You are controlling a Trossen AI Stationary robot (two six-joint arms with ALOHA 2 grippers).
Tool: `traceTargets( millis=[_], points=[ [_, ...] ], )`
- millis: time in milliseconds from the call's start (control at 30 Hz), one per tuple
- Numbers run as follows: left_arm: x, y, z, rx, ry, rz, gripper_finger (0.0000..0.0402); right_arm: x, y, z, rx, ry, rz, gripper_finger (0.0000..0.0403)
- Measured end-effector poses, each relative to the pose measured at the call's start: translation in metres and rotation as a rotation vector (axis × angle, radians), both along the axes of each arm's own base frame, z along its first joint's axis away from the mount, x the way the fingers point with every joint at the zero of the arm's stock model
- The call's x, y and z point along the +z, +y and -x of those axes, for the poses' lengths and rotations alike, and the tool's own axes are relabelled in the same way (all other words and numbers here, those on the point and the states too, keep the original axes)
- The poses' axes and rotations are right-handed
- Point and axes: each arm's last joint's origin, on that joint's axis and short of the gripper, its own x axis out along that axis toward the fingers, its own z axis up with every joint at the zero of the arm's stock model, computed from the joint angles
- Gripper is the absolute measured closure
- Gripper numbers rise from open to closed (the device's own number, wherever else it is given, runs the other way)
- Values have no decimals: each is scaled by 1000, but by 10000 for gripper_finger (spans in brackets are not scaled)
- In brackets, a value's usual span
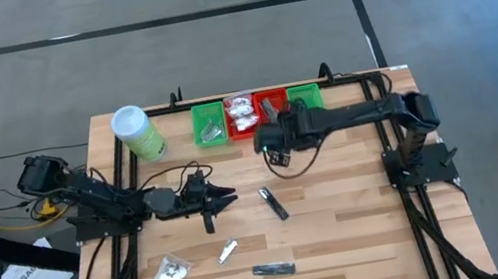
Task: Pick & Place Travel size toiletries
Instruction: Put the black deodorant into the right green bin
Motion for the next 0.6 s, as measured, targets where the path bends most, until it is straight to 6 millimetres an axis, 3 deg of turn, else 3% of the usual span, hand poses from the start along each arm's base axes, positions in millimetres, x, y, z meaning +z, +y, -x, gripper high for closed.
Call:
traceTargets(
  millis=[433, 600],
  points=[
    [0, 0, 0, -3, 6, -48, 305, -1, -114, 26, -249, -112, -185, 200],
    [0, 0, 0, -3, 7, -51, 305, -1, -143, 40, -331, -130, -188, 200]
  ],
)
